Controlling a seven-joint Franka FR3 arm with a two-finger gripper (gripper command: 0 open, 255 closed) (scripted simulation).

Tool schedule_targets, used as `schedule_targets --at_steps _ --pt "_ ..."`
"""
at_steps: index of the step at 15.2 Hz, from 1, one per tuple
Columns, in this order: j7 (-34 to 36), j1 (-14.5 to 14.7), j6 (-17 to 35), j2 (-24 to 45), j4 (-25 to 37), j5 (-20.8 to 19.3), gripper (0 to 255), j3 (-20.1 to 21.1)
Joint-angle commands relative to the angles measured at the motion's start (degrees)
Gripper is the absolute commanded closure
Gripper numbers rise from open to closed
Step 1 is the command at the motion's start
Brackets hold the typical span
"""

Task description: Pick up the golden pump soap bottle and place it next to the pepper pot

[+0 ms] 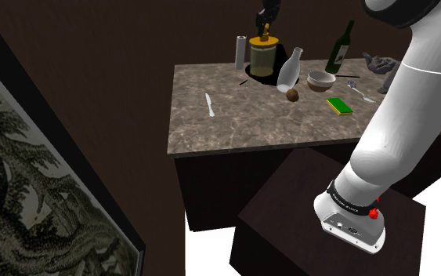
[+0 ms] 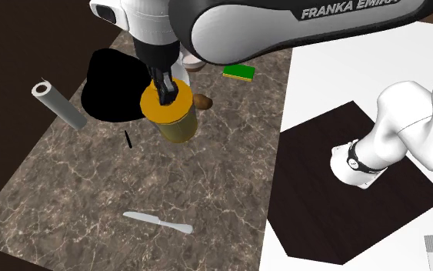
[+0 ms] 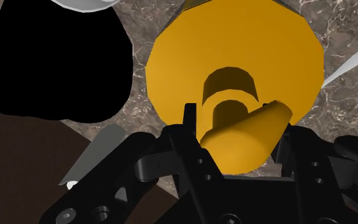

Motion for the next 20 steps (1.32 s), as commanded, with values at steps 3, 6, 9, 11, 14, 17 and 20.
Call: schedule_targets --at_steps 3,6,9,11,14,17,20 --pt "-0.1 -0.1 -3.2 0.5 3.7 0.2 255 0.0" --pt "-0.2 -0.3 -5.8 1.1 6.8 0.4 255 -0.1" --pt "-0.4 -0.5 -8.4 1.8 10.1 0.6 255 -0.1" --pt "-0.5 -0.7 -10.2 2.4 12.5 0.9 255 -0.2" --pt "-0.8 -1.0 -13.0 3.5 16.4 1.3 255 -0.3" --pt "-1.0 -1.4 -16.0 4.9 20.8 1.8 255 -0.4" --pt "-1.8 -1.8 -16.5 3.4 19.9 1.6 255 -0.7"
